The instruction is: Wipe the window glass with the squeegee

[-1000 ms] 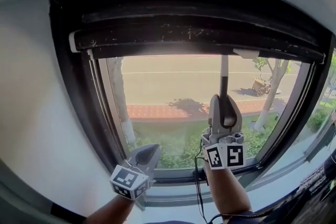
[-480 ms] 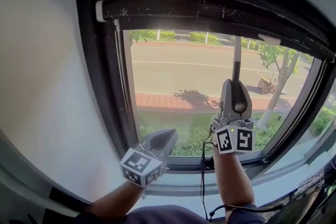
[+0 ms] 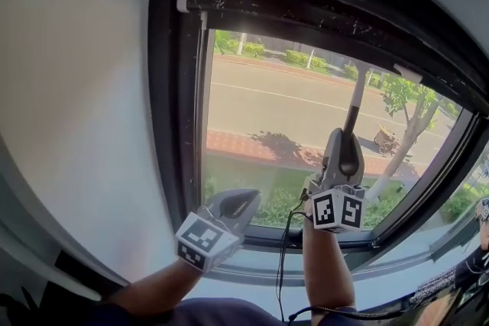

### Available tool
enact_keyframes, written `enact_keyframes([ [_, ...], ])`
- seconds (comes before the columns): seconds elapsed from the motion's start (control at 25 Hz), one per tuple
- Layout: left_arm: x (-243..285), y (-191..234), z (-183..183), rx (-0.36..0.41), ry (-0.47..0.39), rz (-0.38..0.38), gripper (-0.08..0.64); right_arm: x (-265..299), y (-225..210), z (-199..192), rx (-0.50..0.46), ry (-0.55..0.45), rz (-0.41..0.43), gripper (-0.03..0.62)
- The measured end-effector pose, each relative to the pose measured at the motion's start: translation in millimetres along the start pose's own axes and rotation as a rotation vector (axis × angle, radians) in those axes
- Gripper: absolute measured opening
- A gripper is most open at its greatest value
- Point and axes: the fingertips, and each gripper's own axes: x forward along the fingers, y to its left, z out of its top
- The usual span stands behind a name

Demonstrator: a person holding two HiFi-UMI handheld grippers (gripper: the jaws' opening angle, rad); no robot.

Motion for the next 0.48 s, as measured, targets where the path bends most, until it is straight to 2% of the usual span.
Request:
enact_keyframes([
  [0.48, -20.8, -10.9, -26.5, -0.039, 0.053, 0.004, 0.005, -34.9, 6.0, -20.4, 0.014, 0.068, -0.018, 0.101],
])
